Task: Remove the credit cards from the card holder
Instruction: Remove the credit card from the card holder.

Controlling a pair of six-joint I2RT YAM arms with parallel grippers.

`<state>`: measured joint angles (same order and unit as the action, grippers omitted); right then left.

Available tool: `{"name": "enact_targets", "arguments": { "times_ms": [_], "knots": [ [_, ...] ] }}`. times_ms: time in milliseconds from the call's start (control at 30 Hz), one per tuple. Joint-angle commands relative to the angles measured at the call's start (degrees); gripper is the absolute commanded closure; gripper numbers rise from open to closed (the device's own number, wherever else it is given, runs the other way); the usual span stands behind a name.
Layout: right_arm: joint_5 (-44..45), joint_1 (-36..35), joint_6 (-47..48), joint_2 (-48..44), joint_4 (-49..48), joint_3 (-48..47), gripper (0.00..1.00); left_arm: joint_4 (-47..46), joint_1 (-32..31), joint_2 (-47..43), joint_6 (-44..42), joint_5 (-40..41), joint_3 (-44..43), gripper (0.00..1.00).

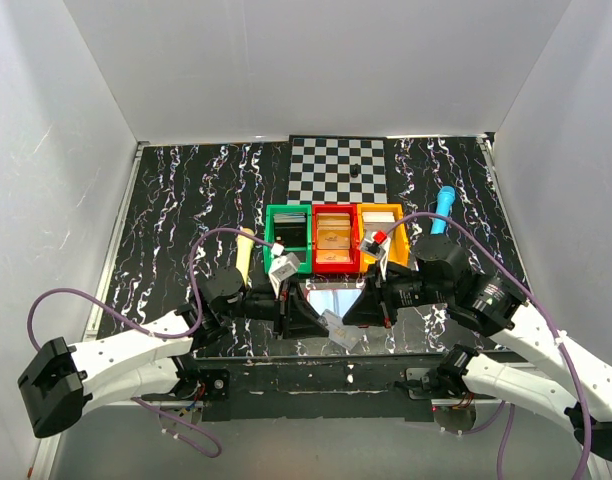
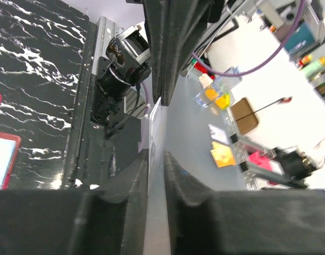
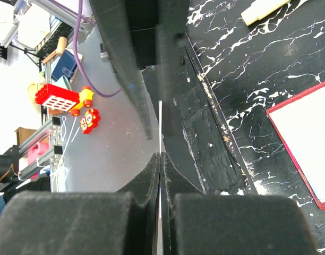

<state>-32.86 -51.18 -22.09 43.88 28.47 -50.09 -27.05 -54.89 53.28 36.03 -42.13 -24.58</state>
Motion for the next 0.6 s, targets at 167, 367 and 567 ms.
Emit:
{"name": "enact_targets", "arguments": {
  "times_ms": [167, 367, 567],
  "knots": [
    [12.2, 0.3, -0.1, -0.6, 6.6, -6.8, 0.99, 13.8, 0.0, -6.4, -3.4, 15.7, -3.1, 0.48],
    [35.5, 2.5, 5.5, 5.6, 17.5, -17.4, 0.99, 23.2, 1.6, -15.6, -3.2, 29.1, -2.6, 0.47],
    [40.2, 2.9, 37.7, 7.9, 6.7, -11.7, 0.99, 23.2, 1.7, -19.3, -2.6, 34.7, 0.2, 0.48]
  ]
}}
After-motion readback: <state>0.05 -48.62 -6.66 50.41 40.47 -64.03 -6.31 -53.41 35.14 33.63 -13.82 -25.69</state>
